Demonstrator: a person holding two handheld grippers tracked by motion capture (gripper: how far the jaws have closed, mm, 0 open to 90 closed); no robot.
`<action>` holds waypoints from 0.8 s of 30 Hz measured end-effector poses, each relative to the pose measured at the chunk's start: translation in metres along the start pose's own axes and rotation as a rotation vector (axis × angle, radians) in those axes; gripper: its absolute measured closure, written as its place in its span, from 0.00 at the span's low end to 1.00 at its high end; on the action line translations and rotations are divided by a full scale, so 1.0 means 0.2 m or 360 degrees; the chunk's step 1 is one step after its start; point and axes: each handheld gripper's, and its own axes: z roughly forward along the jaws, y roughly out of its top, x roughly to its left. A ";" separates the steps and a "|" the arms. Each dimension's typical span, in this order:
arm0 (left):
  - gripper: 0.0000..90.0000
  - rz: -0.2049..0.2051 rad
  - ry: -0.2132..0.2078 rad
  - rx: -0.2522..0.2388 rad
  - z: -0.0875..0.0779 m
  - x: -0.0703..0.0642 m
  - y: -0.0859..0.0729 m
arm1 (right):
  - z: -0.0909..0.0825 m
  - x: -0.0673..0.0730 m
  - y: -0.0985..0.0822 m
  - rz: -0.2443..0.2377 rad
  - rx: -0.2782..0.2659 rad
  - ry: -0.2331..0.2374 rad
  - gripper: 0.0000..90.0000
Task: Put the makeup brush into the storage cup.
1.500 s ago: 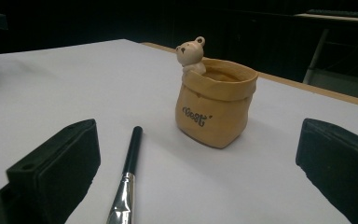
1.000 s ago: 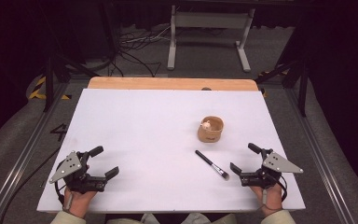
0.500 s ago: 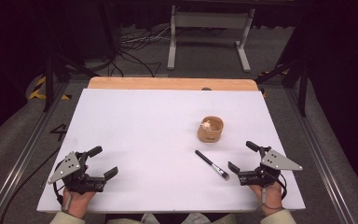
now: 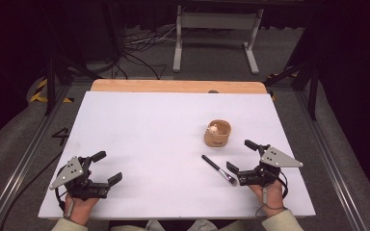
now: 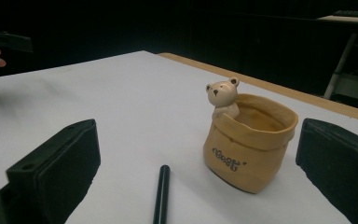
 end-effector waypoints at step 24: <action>0.03 -0.0006 -0.0015 0.0016 0.00 0.00 0.01 | 0.14 0.03 0.29 -0.0292 0.0402 0.0038 0.05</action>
